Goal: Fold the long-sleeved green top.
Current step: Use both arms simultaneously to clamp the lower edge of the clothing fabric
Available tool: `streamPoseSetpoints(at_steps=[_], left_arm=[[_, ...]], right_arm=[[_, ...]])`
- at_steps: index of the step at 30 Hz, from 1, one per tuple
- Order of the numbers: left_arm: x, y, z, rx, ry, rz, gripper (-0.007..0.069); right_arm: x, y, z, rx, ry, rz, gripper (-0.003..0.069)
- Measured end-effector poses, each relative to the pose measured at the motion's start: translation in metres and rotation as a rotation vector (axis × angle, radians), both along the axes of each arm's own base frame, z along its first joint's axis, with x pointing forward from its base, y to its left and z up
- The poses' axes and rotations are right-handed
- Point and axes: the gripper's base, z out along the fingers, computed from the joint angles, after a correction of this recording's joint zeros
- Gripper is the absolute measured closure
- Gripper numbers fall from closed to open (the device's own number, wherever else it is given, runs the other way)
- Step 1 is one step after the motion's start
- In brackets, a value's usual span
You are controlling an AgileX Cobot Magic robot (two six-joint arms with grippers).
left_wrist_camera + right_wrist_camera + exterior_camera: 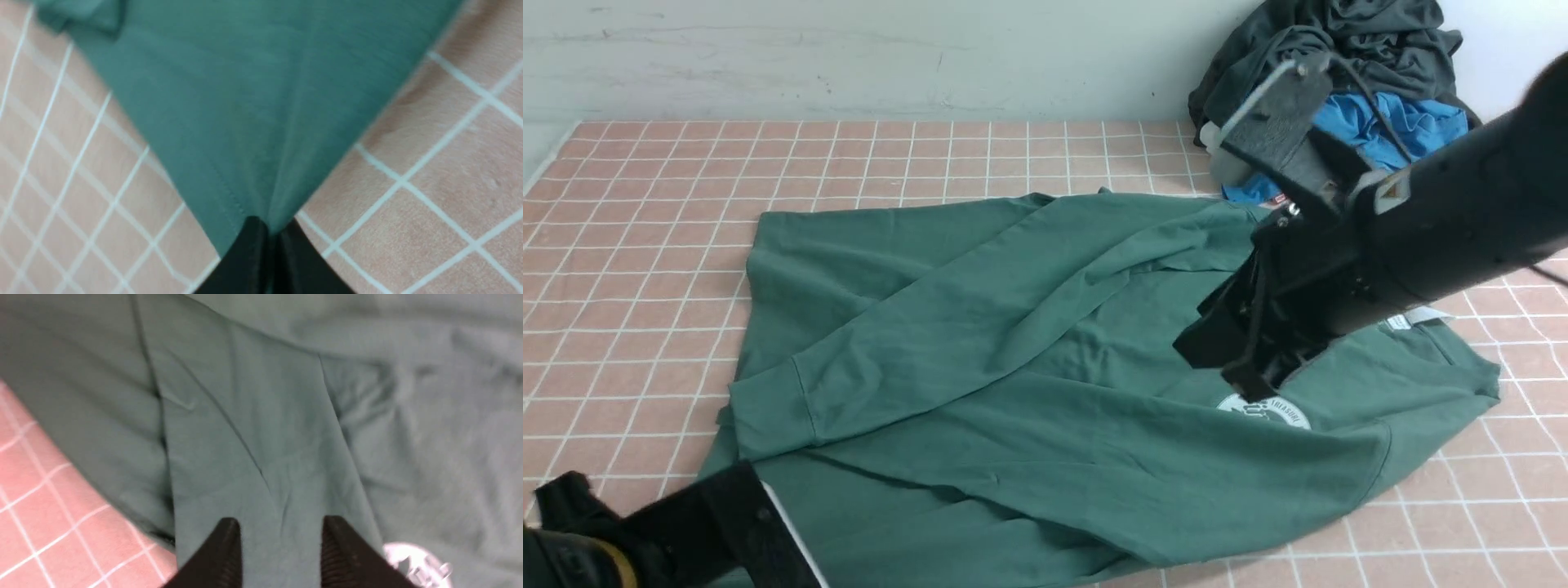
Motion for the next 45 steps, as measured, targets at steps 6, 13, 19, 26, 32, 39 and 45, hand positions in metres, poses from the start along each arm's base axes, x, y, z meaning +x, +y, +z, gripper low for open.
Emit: streamPoseSetpoints(at_steps=[6,13,19,26,32,39,45], left_arm=[[-0.005,0.011,0.012,-0.025,-0.089,0.131,0.0614],[-0.011,0.017,0.026,-0.095,-0.193,0.169,0.0608],[-0.016,0.019,0.034,-0.145,-0.245,0.174,0.0608],[-0.018,0.021,0.037,-0.163,-0.265,0.173,0.0608],[-0.018,0.019,0.037,-0.189,-0.265,0.174,0.0608],[-0.019,0.018,0.036,-0.203,-0.257,0.181,0.0608],[-0.024,0.011,0.029,-0.281,-0.148,0.238,0.0608]], right_arm=[[-0.028,-0.024,0.023,-0.1,-0.146,0.043,0.0655],[-0.035,-0.054,-0.075,-0.486,-0.152,0.124,0.0671],[-0.041,-0.066,-0.144,-0.671,-0.135,0.246,0.0581],[-0.026,-0.064,-0.172,-0.753,-0.154,0.299,0.0326],[-0.014,-0.062,-0.187,-0.773,-0.185,0.244,0.0302],[-0.007,-0.06,-0.187,-0.725,-0.229,0.118,0.0484],[-0.008,-0.053,-0.186,-0.697,-0.246,0.117,0.0657]])
